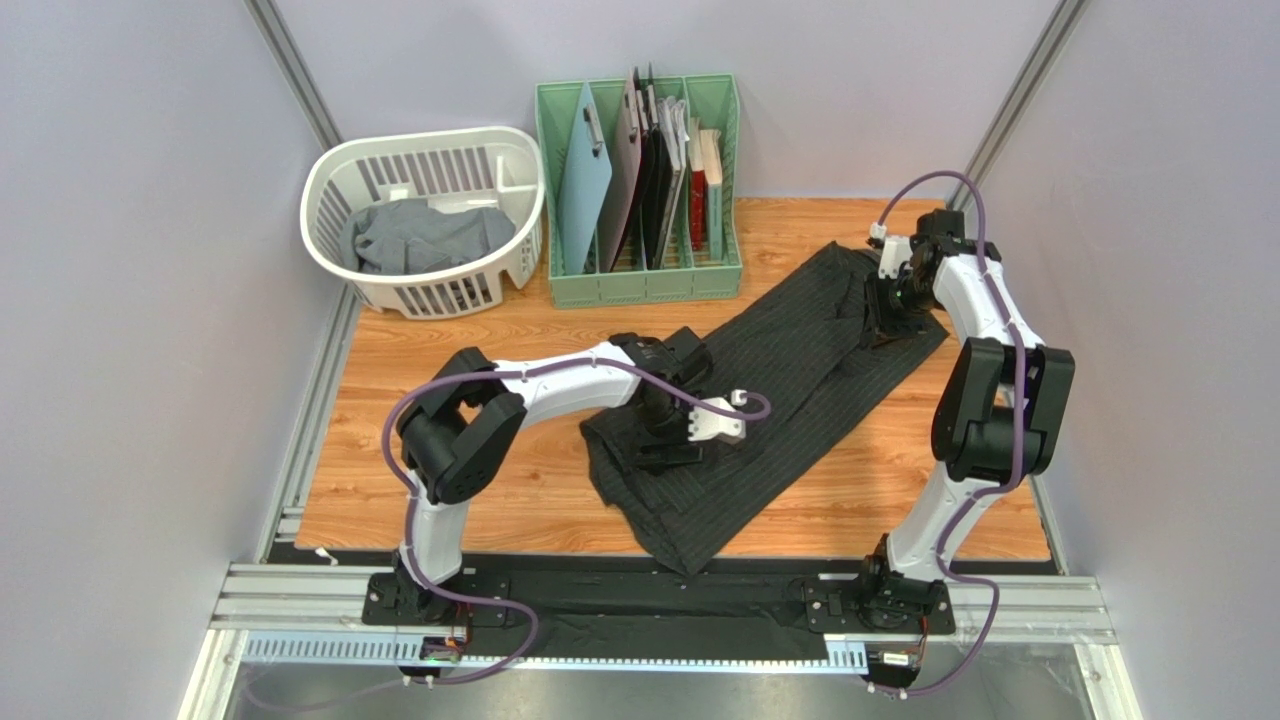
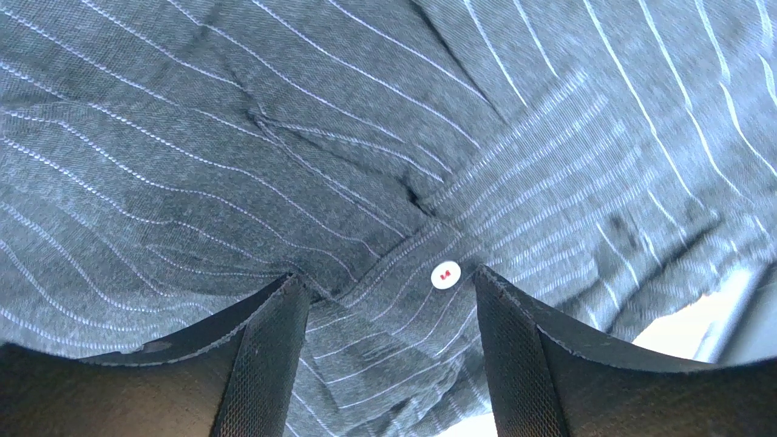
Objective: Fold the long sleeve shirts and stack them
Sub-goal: Fold the shirt
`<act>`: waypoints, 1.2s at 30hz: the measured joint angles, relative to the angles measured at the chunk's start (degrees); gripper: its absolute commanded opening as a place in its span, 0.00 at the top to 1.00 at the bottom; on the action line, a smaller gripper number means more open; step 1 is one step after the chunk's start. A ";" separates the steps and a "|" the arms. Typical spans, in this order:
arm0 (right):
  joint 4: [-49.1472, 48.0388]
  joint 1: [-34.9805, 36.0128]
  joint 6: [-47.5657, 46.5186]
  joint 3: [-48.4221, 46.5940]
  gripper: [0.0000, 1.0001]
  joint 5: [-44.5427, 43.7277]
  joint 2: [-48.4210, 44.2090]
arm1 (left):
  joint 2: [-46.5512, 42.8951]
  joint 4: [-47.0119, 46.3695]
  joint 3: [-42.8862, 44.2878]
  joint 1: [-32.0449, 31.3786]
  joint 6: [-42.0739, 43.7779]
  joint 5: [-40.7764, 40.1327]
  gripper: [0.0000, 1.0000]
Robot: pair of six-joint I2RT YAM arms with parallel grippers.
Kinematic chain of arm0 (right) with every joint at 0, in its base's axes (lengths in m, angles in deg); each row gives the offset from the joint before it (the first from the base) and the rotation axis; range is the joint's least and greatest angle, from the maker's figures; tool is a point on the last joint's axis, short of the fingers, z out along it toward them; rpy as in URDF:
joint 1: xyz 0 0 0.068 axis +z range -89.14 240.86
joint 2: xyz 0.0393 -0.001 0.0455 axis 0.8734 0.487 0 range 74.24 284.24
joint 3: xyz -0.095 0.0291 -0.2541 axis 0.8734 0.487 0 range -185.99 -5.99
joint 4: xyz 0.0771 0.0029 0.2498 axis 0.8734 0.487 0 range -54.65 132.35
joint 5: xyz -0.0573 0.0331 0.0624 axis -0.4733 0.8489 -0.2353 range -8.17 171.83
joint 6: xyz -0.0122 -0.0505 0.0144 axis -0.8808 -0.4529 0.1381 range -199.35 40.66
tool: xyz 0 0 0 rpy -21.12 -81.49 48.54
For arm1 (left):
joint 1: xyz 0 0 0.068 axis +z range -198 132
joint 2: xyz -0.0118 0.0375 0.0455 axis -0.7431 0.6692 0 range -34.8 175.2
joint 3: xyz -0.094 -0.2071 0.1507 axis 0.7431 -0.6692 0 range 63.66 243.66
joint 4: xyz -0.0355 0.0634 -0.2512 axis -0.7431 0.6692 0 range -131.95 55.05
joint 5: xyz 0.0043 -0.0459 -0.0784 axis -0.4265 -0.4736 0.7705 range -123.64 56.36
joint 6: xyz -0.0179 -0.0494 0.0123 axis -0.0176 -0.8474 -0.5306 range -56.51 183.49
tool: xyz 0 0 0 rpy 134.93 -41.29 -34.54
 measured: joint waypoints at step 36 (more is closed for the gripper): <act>-6.54 8.15 -11.87 -39.87 0.57 -19.76 35.95 | -38.71 -5.22 -12.15 12.37 -16.55 18.51 0.01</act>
